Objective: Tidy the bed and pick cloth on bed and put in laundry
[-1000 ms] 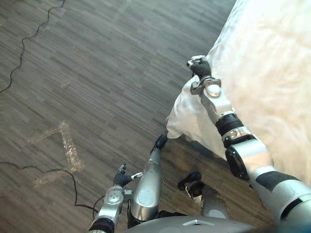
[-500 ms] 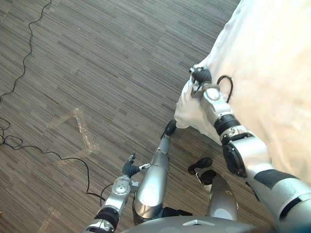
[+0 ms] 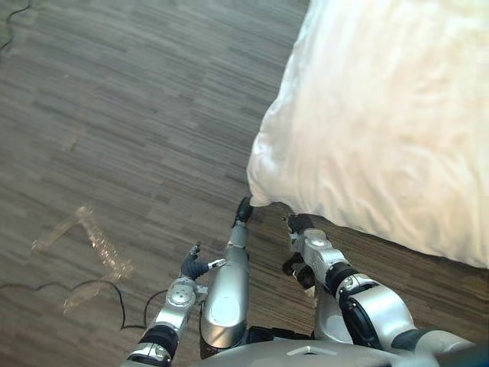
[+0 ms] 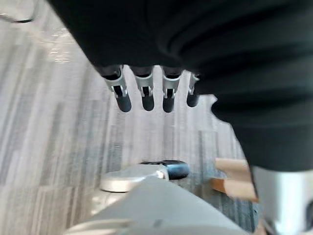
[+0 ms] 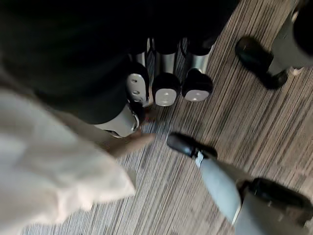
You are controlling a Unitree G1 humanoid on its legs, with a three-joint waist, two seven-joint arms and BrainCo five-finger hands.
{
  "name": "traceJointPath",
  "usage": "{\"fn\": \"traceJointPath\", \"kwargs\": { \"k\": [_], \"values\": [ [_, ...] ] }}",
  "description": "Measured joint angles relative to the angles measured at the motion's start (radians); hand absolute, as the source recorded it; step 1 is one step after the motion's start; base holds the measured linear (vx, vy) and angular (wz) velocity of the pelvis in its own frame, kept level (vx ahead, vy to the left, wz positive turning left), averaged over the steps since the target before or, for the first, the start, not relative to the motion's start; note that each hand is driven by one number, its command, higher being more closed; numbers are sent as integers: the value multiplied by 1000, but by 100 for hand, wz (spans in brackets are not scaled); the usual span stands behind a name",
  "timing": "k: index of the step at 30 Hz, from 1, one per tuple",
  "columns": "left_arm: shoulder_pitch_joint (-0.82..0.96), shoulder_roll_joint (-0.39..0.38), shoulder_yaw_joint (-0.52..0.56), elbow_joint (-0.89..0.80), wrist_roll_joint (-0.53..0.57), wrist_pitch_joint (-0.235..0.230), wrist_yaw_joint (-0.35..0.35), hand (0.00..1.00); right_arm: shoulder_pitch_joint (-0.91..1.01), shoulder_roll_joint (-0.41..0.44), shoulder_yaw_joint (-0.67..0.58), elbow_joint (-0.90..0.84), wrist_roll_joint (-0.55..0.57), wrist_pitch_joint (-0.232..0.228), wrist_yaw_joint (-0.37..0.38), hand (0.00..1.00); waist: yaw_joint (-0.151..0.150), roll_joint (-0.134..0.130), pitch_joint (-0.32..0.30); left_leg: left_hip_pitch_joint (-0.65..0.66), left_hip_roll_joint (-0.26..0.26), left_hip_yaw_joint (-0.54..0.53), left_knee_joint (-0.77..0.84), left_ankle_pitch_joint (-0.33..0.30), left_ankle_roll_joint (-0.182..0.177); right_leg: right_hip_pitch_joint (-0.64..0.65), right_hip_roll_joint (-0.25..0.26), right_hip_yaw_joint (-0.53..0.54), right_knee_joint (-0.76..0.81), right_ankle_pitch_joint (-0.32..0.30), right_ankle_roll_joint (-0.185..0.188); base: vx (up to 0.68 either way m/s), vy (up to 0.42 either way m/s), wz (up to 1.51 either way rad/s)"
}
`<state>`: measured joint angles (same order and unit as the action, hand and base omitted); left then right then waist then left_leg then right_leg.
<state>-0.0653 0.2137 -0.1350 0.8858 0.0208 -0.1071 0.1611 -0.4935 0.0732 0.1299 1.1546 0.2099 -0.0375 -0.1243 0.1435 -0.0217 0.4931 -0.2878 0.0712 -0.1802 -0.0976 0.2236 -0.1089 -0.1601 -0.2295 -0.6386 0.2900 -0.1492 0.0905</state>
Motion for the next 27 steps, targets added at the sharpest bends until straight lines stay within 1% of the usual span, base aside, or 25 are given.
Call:
{"fn": "traceJointPath", "kwargs": {
  "k": [2, 3, 4, 5, 6, 7, 9, 10, 11, 13, 14, 17, 18, 21, 23, 24, 25, 27],
  "values": [
    [1, 7, 1, 4, 0, 12, -2, 0, 38, -14, -7, -26, 0, 0, 6, 100, -14, -13, -7, 21, 9, 30, 0, -6, 2, 16, 17, 29, -32, 17, 2, -61, -32, -46],
    [4, 13, 4, 14, 1, 16, -2, 0, 70, -18, -29, -47, 0, 0, 9, 100, -19, -29, -17, 37, 17, 57, 0, -13, 2, 25, 28, 52, -55, 31, 1, -55, -31, -57],
    [5, 14, 14, 24, 2, 16, -3, 0, 88, -20, -43, -59, 0, 0, 10, 100, -21, -38, -23, 48, 21, 74, 0, -17, 2, 31, 33, 67, -67, 38, 3, -24, -20, -69],
    [6, 17, 29, 42, 3, 19, -3, 0, 119, -20, -54, -74, 1, 0, 14, 100, -23, -55, -35, 66, 24, 100, 0, -25, 3, 35, 41, 95, -84, 48, 2, -5, -18, -93],
    [16, 30, 37, 57, 12, 31, -5, 0, 177, -19, -78, -101, 1, 1, 26, 100, -32, -83, -62, 96, 32, 149, -1, -40, 7, 49, 55, 139, -113, 67, 3, 14, -12, -103],
    [18, 37, 38, 76, 17, 36, -8, 0, 217, -24, -92, -121, 1, 1, 33, 100, -41, -95, -83, 112, 36, 175, -2, -49, 7, 56, 61, 160, -129, 73, 7, 17, -9, -88],
    [30, 42, 40, 96, 36, 46, -10, 0, 287, -40, -110, -159, 1, 5, 42, 100, -60, -108, -121, 139, 39, 211, -5, -63, 11, 71, 68, 192, -155, 85, 11, 43, 2, -66],
    [51, 34, 67, 113, 61, 53, -15, 0, 350, -56, -127, -201, 0, 10, 51, 100, -79, -112, -165, 163, 41, 250, -5, -79, 12, 81, 72, 223, -176, 96, 12, 74, 6, -75],
    [56, 32, 73, 119, 71, 56, -19, 0, 369, -57, -135, -217, 1, 10, 54, 100, -84, -112, -174, 177, 42, 266, -5, -84, 13, 88, 73, 235, -184, 100, 14, 91, 8, -83],
    [85, 19, 103, 119, 90, 68, -43, 0, 454, -87, -164, -299, 0, 14, 74, 100, -104, -106, -221, 219, 45, 321, -6, -105, 12, 105, 83, 284, -210, 111, 22, 73, 2, -68],
    [88, 14, 108, 119, 91, 72, -47, 0, 478, -90, -169, -329, 1, 17, 78, 100, -107, -103, -232, 224, 46, 331, -6, -110, 12, 106, 84, 296, -215, 113, 24, 78, -2, -50],
    [101, 2, 140, 120, 112, 82, -52, 0, 568, -91, -193, -499, 1, 24, 92, 100, -140, -89, -272, 241, 47, 342, -6, -122, 9, 126, 85, 306, -237, 117, 27, 79, 0, -13],
    [104, -5, 145, 120, 118, 82, -52, 0, 593, -91, -201, -567, 7, 23, 103, 100, -145, -84, -284, 247, 48, 342, -6, -126, 8, 137, 87, 306, -248, 125, 18, 80, 5, 0],
    [123, -11, 146, 120, 132, 82, -56, 0, 617, -93, -203, -714, 42, 8, 127, 100, -152, -77, -305, 278, 48, 352, -6, -142, 6, 172, 89, 307, -268, 126, 19, 100, -5, -6],
    [131, -16, 146, 120, 161, 83, -67, 0, 612, -93, -202, -772, 63, -3, 142, 100, -151, -70, -325, 289, 46, 360, -6, -150, 3, 185, 88, 311, -278, 127, 21, 73, 1, -8],
    [132, -28, 145, 120, 173, 83, -72, 0, 605, -93, -198, -796, 81, -15, 146, 100, -151, -64, -337, 293, 44, 360, -6, -153, 3, 191, 87, 312, -281, 128, 22, 77, 2, -4],
    [132, -28, 145, 120, 173, 83, -72, 0, 605, -93, -198, -796, 81, -15, 146, 100, -151, -64, -337, 293, 44, 360, -6, -153, 3, 191, 87, 312, -281, 128, 22, 79, 1, 1],
    [136, -40, 142, 120, 190, 82, -74, 0, 570, -96, -158, -824, 101, -31, 158, 100, -151, -47, -353, 311, 40, 360, -6, -160, 3, 215, 85, 308, -293, 128, 22, 62, 0, 3]
  ]
}}
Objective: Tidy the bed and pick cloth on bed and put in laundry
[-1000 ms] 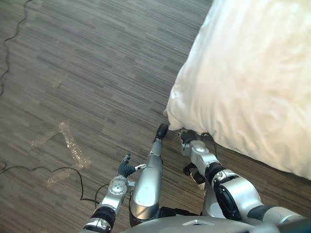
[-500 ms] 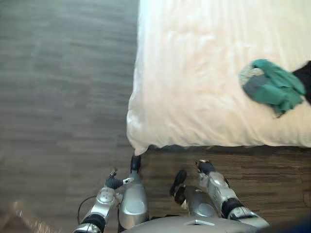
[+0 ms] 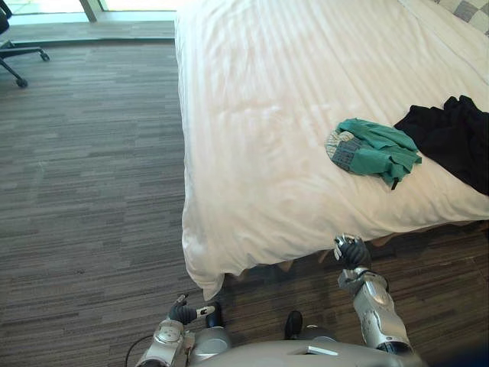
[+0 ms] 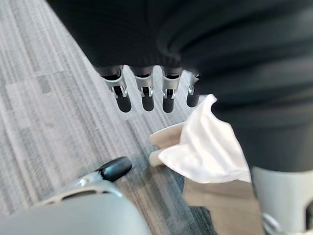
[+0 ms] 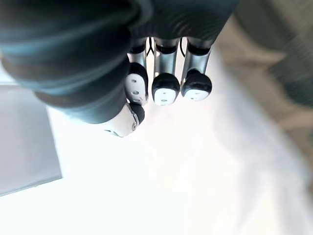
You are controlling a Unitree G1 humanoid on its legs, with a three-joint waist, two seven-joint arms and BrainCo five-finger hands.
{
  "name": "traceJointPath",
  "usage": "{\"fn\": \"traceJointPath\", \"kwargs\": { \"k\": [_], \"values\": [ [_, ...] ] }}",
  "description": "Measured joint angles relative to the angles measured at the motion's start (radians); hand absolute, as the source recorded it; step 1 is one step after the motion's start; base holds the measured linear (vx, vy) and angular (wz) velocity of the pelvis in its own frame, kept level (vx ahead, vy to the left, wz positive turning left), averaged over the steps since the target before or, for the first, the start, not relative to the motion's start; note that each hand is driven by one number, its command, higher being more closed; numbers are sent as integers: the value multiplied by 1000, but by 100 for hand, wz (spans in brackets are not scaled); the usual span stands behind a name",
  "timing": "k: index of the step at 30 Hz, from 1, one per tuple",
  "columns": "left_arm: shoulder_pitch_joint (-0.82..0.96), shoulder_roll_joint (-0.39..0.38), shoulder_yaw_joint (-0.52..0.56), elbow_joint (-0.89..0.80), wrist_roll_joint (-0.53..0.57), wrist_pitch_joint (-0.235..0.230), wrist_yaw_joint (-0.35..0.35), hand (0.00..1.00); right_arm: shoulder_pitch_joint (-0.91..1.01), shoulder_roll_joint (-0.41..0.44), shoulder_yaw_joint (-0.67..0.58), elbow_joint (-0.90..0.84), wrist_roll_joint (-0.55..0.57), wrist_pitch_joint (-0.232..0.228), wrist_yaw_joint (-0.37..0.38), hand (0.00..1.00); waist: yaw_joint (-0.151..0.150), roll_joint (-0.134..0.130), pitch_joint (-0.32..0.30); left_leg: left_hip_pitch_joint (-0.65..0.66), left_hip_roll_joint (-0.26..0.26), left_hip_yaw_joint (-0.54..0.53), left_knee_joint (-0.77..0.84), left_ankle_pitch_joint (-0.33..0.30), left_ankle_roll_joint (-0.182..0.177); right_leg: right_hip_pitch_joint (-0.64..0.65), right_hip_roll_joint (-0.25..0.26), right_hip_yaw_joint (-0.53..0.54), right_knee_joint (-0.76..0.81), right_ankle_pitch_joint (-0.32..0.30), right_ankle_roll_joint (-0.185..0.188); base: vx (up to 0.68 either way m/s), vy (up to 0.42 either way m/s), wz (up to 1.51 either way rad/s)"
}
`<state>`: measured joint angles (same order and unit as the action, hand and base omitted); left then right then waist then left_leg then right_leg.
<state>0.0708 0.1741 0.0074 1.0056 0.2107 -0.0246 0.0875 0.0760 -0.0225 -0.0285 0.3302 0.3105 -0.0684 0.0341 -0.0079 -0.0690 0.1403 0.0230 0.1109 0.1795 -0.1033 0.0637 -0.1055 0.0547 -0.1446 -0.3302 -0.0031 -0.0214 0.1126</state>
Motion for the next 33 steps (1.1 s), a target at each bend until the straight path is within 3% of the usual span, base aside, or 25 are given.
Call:
{"fn": "traceJointPath", "kwargs": {
  "k": [8, 14, 19, 25, 29, 30, 33],
  "values": [
    [1, -16, -23, 0, 59, 8, 4, 0, -185, 3, 179, 60, 37, -1, 1, 100, 17, 34, -16, 6, -8, -44, 0, 0, 0, 43, -2, -45, -22, 0, 1, 9, -7, 17],
    [3, -29, -45, -2, 75, 15, 6, 0, -445, 19, 192, 340, 126, -4, -40, 100, 55, 74, 1, -12, -23, -84, -1, 11, 14, 55, -8, -92, -29, 4, 7, -33, 1, 22],
    [-6, -39, -77, -10, 43, 11, 30, 0, -631, 0, 45, 552, 191, -4, -85, 100, 80, 131, 47, -67, -49, -131, 0, 35, 31, 24, -31, -136, -14, 9, 15, -33, 32, 30],
    [-14, -34, -121, -47, 34, -1, 44, 0, -728, -40, -104, 640, 196, -40, -84, 100, 74, 174, 148, -77, -78, -142, 6, 48, 48, -9, -83, -148, 68, -14, 30, -14, 51, 11],
    [-24, -29, -133, -52, 27, -20, 44, 0, -752, -49, -159, 625, 194, -74, -66, 100, 53, 183, 198, -99, -103, -129, 14, 44, 53, -89, -135, -111, 199, -67, 34, -94, 88, -3],
    [-34, -24, -132, -53, 24, -26, 48, 0, -759, -50, -181, 601, 192, -86, -49, 100, 55, 179, 221, -143, -107, -104, 77, 15, 73, -129, -153, -90, 243, -86, 29, -118, 53, -11],
    [-37, -20, -130, -49, 24, -25, 48, 0, -763, -24, -250, 589, 175, -91, -35, 100, 51, 170, 234, -179, -95, -37, 147, -28, 89, -170, -155, -44, 256, -94, 37, -96, 25, -29]
  ]
}}
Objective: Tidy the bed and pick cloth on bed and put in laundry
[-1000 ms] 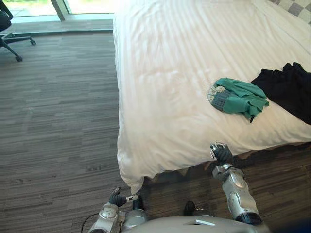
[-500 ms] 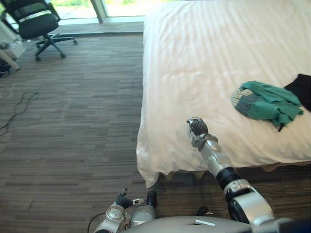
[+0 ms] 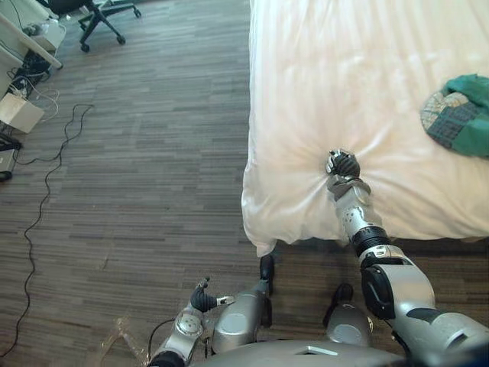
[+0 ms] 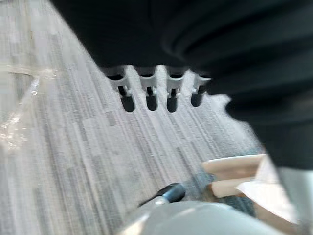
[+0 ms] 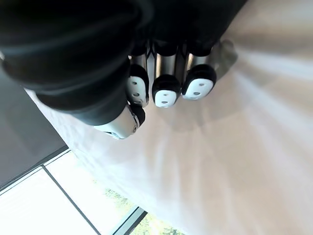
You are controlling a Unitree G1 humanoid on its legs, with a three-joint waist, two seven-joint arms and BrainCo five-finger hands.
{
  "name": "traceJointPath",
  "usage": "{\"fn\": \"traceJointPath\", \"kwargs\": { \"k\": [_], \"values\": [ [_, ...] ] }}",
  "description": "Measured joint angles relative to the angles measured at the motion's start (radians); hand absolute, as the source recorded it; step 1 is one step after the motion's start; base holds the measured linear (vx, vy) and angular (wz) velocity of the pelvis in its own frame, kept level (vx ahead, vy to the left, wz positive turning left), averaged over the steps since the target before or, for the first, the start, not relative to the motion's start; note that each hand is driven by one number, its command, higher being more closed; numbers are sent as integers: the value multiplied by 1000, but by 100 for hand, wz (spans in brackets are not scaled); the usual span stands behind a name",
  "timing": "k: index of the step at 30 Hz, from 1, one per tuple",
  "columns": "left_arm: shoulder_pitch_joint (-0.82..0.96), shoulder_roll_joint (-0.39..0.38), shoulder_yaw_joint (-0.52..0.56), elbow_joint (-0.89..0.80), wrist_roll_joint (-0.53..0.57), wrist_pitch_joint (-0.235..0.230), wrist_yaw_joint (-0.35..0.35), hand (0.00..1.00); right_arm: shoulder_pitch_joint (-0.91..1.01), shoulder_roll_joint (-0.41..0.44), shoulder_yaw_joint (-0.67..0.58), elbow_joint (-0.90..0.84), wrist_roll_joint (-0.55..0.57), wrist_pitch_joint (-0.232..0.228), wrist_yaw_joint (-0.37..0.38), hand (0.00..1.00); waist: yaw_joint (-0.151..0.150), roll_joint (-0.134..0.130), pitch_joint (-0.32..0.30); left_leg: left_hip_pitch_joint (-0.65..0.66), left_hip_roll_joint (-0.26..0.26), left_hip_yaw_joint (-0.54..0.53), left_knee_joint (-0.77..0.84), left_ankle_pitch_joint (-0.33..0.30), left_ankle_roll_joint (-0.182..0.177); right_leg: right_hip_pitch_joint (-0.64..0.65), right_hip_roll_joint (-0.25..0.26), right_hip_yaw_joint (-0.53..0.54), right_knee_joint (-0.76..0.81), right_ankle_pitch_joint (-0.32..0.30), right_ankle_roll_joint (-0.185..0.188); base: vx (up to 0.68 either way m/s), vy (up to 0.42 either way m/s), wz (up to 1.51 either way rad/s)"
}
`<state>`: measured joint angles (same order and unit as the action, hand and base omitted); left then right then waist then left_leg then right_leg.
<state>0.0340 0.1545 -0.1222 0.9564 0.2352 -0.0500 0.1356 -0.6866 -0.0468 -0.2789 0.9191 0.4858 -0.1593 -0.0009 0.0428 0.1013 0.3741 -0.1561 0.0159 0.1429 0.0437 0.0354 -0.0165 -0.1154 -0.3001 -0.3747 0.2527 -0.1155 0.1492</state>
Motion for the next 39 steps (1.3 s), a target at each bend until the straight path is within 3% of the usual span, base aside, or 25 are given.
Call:
{"fn": "traceJointPath", "kwargs": {
  "k": [2, 4, 6, 12, 16, 19, 20, 24, 25, 30, 34, 39],
  "values": [
    [2, 1, 9, 7, 1, 3, 0, 0, -1, 47, -70, -20, -1, 0, 0, 100, -10, -8, 2, -2, 5, 33, 11, -10, 3, -14, 4, 31, -6, 1, 2, -18, 2, -38],
    [7, 4, 22, 12, 2, 5, 0, 0, -1, 107, -138, -43, -1, 0, 0, 100, -39, -18, 0, -1, 5, 53, 9, -14, 7, -16, 10, 54, -28, 6, 9, 35, 9, -27],
    [4, 8, 58, 20, 3, 10, -3, 0, 6, 159, -193, -71, -1, 17, 1, 100, -51, -43, -10, 1, 10, 86, 10, -28, 9, -12, 21, 84, -79, 41, 27, 88, 19, -36],
    [-10, 10, 135, 44, 3, 25, -6, 0, 96, 172, -287, -76, 0, 66, 1, 100, -59, -133, -63, 89, -5, 128, -44, -43, 5, 111, 38, 113, -240, 123, 23, 172, 21, -19],
    [-1, 7, 164, 47, 4, 25, -9, 0, 174, 185, -326, -75, 0, 73, 1, 100, -93, -165, -118, 150, -16, 143, -104, -42, 2, 141, 45, 118, -255, 132, 12, 176, 15, -12],
    [-1, -1, 165, 47, 10, 25, -22, 0, 216, 188, -361, -73, -1, 78, 0, 100, -102, -166, -143, 192, -16, 158, -133, -44, -2, 161, 50, 126, -259, 143, -4, 133, -6, -15],
    [-1, -4, 166, 47, 11, 25, -22, 0, 223, 188, -363, -73, -1, 78, 0, 0, -103, -166, -146, 197, -15, 163, -134, -46, -3, 162, 51, 127, -259, 145, -7, 102, -9, -19],
    [-2, -10, 173, 47, 10, 25, -23, 0, 248, 183, -371, -68, -21, 88, -23, 0, -98, -165, -147, 232, 4, 237, -139, -61, -13, 151, 66, 167, -252, 175, -33, 58, -22, -48],
    [-3, -13, 172, 47, 9, 25, -24, 0, 290, 169, -377, -49, -41, 90, -61, 0, -87, -157, -147, 242, 20, 267, -133, -76, -10, 139, 81, 161, -240, 186, -46, 36, -32, -60],
    [-2, -22, 174, 47, -14, 40, -26, 0, 532, 92, -378, 61, -83, 133, -123, 0, -88, -131, -150, 241, 49, 295, -43, -122, -13, 121, 92, 125, -175, 188, -46, 58, -48, -29],
    [-3, -27, 210, 46, -28, 45, -27, 0, 604, 57, -376, 90, -149, 143, -132, 0, -87, -132, -153, 239, 44, 323, -29, -131, -19, 140, 95, 119, -257, 188, -45, 5, -111, -37],
    [18, -56, 232, 48, -28, 45, -26, 0, 676, 30, -379, 101, -197, 144, -141, 0, -86, -101, -201, 251, 58, 327, -27, -130, -20, 188, 115, 100, -326, 195, -36, -43, -130, -1]
  ]
}}
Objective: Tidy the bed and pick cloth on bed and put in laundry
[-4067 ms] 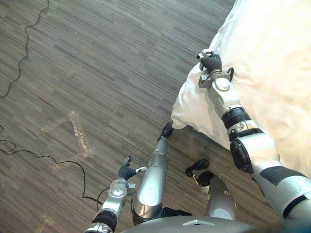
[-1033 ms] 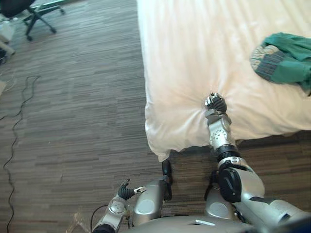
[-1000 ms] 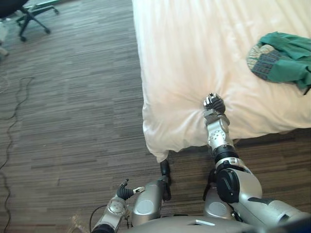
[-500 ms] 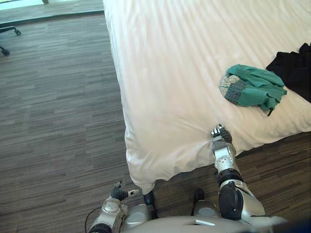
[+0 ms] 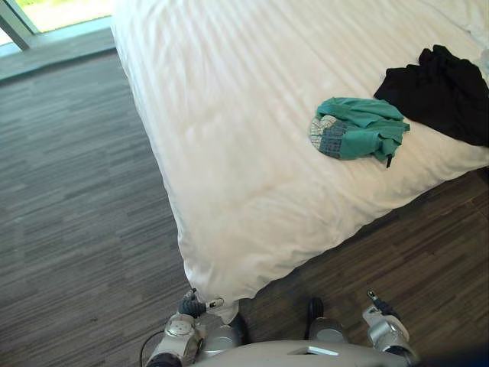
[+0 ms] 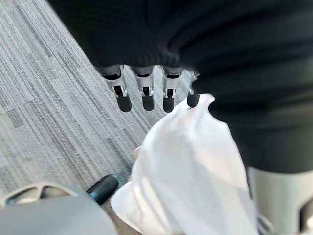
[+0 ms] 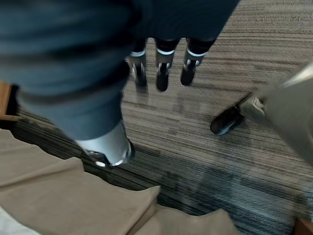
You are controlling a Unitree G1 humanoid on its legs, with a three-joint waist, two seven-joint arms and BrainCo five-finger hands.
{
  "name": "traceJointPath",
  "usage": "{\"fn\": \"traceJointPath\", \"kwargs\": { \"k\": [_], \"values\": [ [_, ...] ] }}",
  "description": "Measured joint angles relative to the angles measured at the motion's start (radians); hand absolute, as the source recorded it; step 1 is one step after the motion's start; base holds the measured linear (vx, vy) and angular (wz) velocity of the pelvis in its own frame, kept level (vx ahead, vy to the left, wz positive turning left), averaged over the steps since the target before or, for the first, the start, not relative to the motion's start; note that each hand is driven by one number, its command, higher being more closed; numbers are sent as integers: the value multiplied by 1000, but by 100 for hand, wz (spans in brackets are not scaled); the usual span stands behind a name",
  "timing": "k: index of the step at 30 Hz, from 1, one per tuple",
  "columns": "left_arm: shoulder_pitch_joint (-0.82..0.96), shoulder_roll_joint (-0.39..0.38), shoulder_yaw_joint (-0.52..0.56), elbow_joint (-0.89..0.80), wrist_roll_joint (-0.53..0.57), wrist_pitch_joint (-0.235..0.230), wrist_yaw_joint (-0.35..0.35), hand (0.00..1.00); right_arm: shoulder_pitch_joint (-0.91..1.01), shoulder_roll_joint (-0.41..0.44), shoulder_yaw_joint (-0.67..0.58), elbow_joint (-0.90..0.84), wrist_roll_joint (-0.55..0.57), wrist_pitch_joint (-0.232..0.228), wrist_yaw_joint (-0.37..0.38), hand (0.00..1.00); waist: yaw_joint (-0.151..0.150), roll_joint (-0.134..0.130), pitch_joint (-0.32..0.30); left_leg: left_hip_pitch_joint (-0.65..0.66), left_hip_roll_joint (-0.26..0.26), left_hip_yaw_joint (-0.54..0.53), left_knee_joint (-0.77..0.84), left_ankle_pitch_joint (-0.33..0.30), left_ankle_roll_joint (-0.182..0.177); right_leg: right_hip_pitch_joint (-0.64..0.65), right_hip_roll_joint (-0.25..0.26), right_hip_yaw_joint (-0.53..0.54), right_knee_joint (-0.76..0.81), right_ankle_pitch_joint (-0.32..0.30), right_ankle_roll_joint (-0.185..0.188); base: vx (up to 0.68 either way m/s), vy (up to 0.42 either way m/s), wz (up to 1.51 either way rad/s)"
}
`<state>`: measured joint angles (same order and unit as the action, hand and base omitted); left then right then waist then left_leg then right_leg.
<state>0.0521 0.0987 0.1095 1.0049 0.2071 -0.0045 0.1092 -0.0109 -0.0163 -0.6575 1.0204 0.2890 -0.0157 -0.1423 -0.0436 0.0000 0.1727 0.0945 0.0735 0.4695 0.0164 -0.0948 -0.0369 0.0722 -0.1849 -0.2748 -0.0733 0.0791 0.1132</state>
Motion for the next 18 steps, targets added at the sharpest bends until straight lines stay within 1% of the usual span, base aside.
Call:
{"fn": "traceJointPath", "kwargs": {
  "k": [3, 9, 12, 15, 16, 17, 18],
  "values": [
    [13, -9, 19, 1, 0, 0, 1, 0, 32, -3, 0, 4, -1, 2, 0, 0, 2, 3, -25, 16, 8, -16, 0, 0, -4, 32, 10, -12, -20, 1, 1, -80, -84, 6],
    [14, -11, 32, 1, 1, 1, 0, 0, 51, -2, 8, 20, -43, 9, 1, 0, 5, -1, -29, 27, 11, -18, -1, 3, -12, 39, 12, -14, -23, 7, 13, -151, -66, -5],
    [24, -11, 52, 1, 0, 1, 1, 0, 60, 0, 49, 20, -80, 9, 4, 0, 4, -6, -31, 30, 10, -11, 2, 8, -14, 36, 9, -14, -28, 4, 18, -147, -55, -14],
    [22, -11, 52, 1, -1, 0, 0, 0, 67, -5, 84, 20, -108, 9, 5, 0, 4, -7, -29, 24, 19, -7, 35, 3, -19, 33, 12, -7, -28, -1, 11, -129, -49, -9],
    [21, -11, 57, 0, -2, -1, 1, 0, 68, -5, 94, 20, -118, 9, 5, 0, 6, -10, -25, 7, 30, -17, 90, -20, -27, 33, 14, 15, -28, -5, 3, -93, -41, -26],
    [20, -9, 67, -1, -5, -2, 1, 0, 68, -7, 108, 24, -119, 9, 5, 0, 7, -17, -21, -12, 30, -70, 141, -26, -27, 27, 8, 34, -28, -6, 1, -106, -84, -76],
    [24, -11, 89, 0, -25, -2, 3, 0, 53, -17, 135, 31, -128, 9, 6, 0, 12, -19, -20, -38, 26, -185, 213, -38, -38, 4, 8, 78, -22, -1, -5, -90, -85, -92]
  ]
}}
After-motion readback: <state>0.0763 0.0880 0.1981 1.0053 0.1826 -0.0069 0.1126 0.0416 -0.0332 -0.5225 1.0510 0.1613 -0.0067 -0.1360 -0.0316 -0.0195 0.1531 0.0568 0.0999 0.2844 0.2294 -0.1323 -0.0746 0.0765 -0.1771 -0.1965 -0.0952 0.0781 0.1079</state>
